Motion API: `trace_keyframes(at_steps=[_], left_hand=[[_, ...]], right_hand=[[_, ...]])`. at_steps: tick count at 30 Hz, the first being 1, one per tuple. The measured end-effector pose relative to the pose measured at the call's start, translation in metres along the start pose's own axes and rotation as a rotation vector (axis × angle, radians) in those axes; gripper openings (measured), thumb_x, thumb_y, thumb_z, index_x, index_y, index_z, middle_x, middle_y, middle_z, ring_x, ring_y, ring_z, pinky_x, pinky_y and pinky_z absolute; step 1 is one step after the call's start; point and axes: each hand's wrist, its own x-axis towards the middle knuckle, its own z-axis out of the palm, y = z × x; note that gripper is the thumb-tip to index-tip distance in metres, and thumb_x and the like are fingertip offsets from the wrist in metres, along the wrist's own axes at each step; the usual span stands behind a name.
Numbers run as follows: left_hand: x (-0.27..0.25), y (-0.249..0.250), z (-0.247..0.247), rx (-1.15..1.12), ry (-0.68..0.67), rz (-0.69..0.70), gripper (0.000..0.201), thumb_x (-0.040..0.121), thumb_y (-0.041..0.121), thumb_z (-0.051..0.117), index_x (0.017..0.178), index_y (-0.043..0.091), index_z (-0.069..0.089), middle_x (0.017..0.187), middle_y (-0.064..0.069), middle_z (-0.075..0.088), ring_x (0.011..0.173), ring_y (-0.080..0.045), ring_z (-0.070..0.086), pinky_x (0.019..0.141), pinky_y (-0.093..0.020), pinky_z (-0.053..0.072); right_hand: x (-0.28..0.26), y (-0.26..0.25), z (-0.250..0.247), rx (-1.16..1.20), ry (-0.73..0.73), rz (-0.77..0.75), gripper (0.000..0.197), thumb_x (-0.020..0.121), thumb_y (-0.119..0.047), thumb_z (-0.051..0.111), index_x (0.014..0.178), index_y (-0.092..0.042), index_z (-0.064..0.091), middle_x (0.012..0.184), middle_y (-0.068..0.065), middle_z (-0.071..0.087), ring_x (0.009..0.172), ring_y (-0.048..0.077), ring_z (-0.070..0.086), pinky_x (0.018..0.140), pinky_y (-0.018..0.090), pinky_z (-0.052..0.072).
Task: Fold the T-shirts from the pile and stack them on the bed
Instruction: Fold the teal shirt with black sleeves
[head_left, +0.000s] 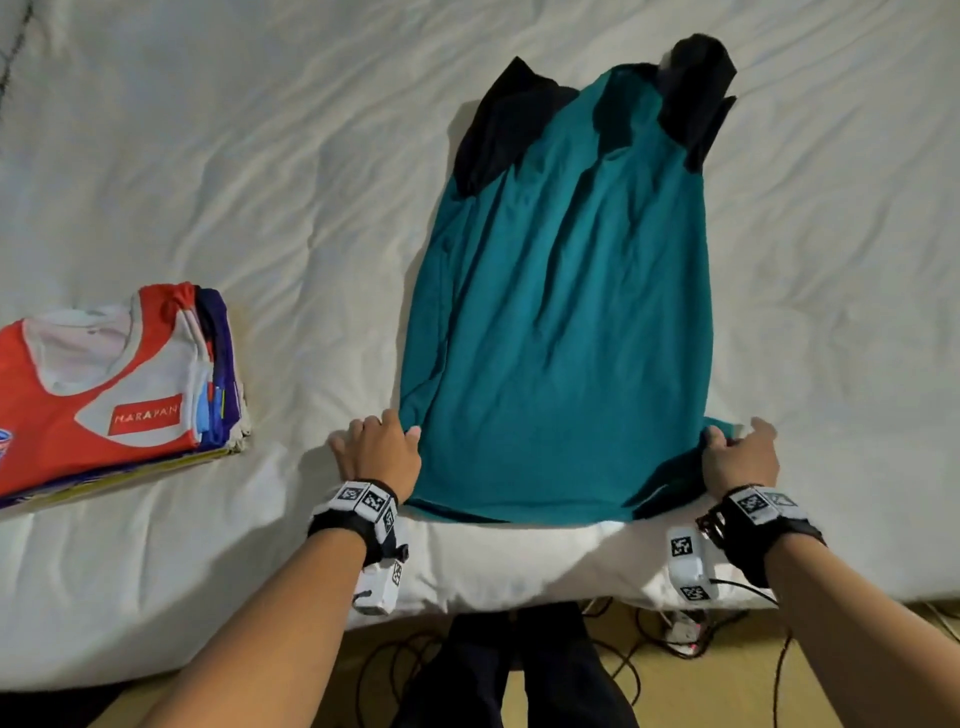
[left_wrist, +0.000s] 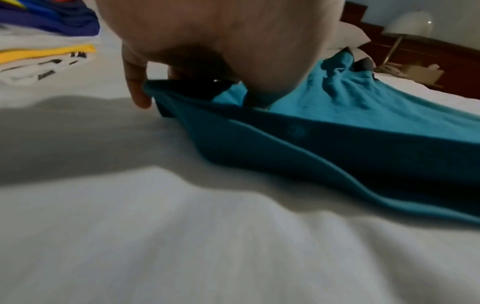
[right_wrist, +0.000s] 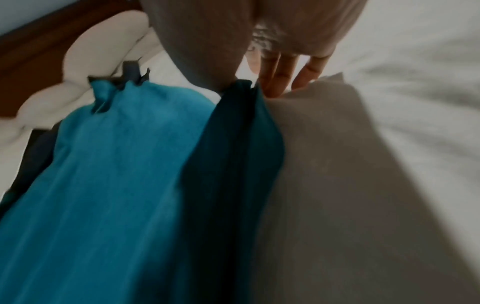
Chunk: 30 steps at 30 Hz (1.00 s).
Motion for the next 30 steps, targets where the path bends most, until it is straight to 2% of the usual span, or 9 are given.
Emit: trace_keyframes(at_steps=[4,8,13,16,19,22,24,28,30], left_hand=[[-0.007,-0.016,-0.003,-0.389,0.012,-0.116,0.038,0.108,0.042,0.035,0.121,0.010,0.051,0.110,-0.021,0.065,0.096,-0.039,0.059,0.084,-0.045,0.046],[-0.018,-0.049,-0.008,-0.484,0.101,-0.301,0.036,0.110,0.037,0.030,0.120,0.011,0.052,0.111,-0.026,0.064,0.100,-0.044,0.060,0.082,-0.047,0.046],[-0.019,-0.069,-0.003,-0.450,0.014,-0.378,0.038,0.109,0.033,0.033,0.129,0.010,0.055,0.122,-0.025,0.061,0.109,-0.044,0.058,0.091,-0.051,0.045],[-0.010,-0.065,-0.003,-0.461,-0.028,-0.424,0.034,0.101,0.030,0.045,0.125,0.009,0.056,0.123,-0.022,0.062,0.109,-0.043,0.059,0.088,-0.047,0.044],[0.001,-0.059,-0.004,-0.520,0.002,-0.444,0.041,0.097,0.041,0.049,0.119,0.008,0.058,0.116,-0.021,0.063,0.103,-0.041,0.059,0.080,-0.042,0.041],[0.012,-0.053,0.003,-0.551,0.088,-0.348,0.047,0.096,0.051,0.051,0.116,0.009,0.057,0.111,-0.020,0.065,0.100,-0.041,0.060,0.083,-0.045,0.047],[0.018,-0.049,0.009,-0.576,0.151,-0.265,0.047,0.098,0.053,0.051,0.114,0.009,0.054,0.110,-0.021,0.065,0.100,-0.042,0.060,0.083,-0.048,0.049],[0.025,-0.046,0.015,-0.560,0.207,-0.256,0.052,0.107,0.049,0.036,0.126,0.006,0.057,0.118,-0.025,0.063,0.108,-0.046,0.058,0.087,-0.050,0.046],[0.025,-0.051,0.015,-0.520,0.201,-0.299,0.057,0.109,0.049,0.028,0.128,0.005,0.058,0.121,-0.026,0.063,0.110,-0.047,0.058,0.090,-0.051,0.045]], right_hand=[[-0.001,0.004,-0.003,0.053,0.020,0.076,0.035,0.098,-0.027,0.059,0.120,-0.002,0.068,0.122,0.026,0.067,0.116,0.043,0.060,0.100,0.042,0.044],[-0.019,0.020,-0.022,0.111,0.149,0.260,0.036,0.101,-0.016,0.051,0.130,0.005,0.054,0.132,0.032,0.057,0.125,0.046,0.053,0.104,0.043,0.040],[-0.041,0.042,-0.030,0.037,0.136,0.417,0.046,0.095,-0.007,0.054,0.136,0.009,0.038,0.141,0.035,0.047,0.129,0.050,0.048,0.104,0.050,0.039],[-0.045,0.038,-0.022,-0.079,0.183,0.290,0.049,0.084,-0.004,0.058,0.132,0.000,0.047,0.141,0.026,0.048,0.133,0.043,0.042,0.107,0.055,0.035],[-0.040,0.025,-0.013,-0.127,0.230,0.116,0.053,0.088,-0.015,0.055,0.139,-0.005,0.046,0.144,0.022,0.048,0.135,0.040,0.040,0.110,0.055,0.029],[-0.023,0.018,-0.001,-0.171,0.199,0.027,0.059,0.095,-0.033,0.054,0.144,-0.003,0.042,0.145,0.023,0.048,0.135,0.042,0.042,0.112,0.054,0.026],[-0.014,0.016,0.007,-0.222,0.178,-0.028,0.052,0.095,-0.037,0.051,0.133,-0.001,0.048,0.137,0.025,0.053,0.128,0.044,0.046,0.110,0.054,0.028],[-0.005,0.014,0.012,-0.179,0.150,-0.071,0.043,0.101,-0.040,0.040,0.120,-0.002,0.044,0.122,0.030,0.056,0.110,0.050,0.055,0.088,0.053,0.042],[-0.007,0.014,0.009,-0.213,0.145,-0.085,0.038,0.106,-0.038,0.031,0.119,-0.004,0.039,0.115,0.033,0.059,0.099,0.051,0.058,0.075,0.049,0.039]])
